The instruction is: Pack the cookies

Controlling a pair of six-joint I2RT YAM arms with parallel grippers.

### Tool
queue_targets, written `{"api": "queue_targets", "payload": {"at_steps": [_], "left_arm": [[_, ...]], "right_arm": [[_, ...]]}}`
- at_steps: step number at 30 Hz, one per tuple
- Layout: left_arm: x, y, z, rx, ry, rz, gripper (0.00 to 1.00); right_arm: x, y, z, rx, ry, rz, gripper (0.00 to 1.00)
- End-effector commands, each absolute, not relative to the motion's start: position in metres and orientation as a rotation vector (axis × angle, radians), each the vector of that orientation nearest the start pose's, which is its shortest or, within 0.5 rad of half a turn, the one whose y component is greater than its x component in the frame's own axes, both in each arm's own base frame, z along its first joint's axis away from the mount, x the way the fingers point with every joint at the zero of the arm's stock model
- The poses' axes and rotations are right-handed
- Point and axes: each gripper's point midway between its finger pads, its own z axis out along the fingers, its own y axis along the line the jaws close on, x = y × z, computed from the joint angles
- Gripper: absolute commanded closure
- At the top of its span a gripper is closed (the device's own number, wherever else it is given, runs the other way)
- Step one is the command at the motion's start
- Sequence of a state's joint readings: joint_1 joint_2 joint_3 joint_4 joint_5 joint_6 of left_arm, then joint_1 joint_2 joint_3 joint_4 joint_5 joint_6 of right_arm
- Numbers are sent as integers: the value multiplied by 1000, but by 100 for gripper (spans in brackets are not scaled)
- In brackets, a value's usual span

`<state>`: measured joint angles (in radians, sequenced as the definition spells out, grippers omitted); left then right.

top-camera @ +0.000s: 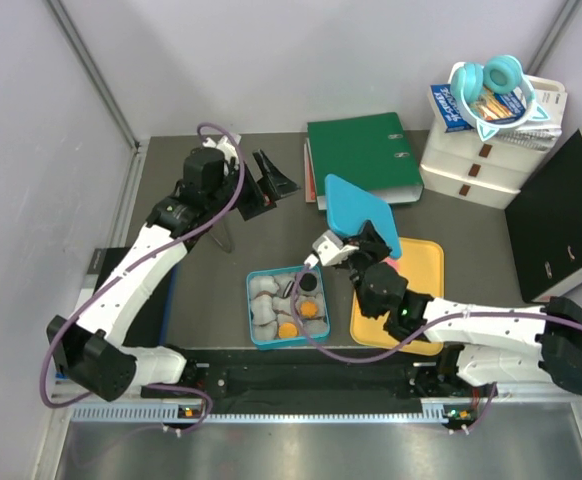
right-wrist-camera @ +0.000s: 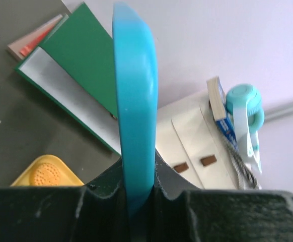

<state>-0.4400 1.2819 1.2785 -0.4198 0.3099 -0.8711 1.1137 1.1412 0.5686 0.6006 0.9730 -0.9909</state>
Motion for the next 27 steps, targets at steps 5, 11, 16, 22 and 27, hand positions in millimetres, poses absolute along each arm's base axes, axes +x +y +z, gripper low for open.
{"api": "queue_targets", "payload": {"at_steps": [5,11,16,22,27], "left_arm": [[309,-283,316,-107,2088,-1457,1],[306,-297,307,-44,2075,-1583,1],[305,-303,294,-41,2084,-1654,1],[305,-307,279,-41,2117,-1677,8],[302,-304,267,-41,2158,-1643,21]], "right_arm": [[265,236,263,-973,1161,-677,100],[257,251,262,-1070,1080,-716,100],[252,254,265,-1096,1053,-727,100],[247,255,267,-1079,1048,-699,100],[247,257,277,-1043,1040,-675,100]]}}
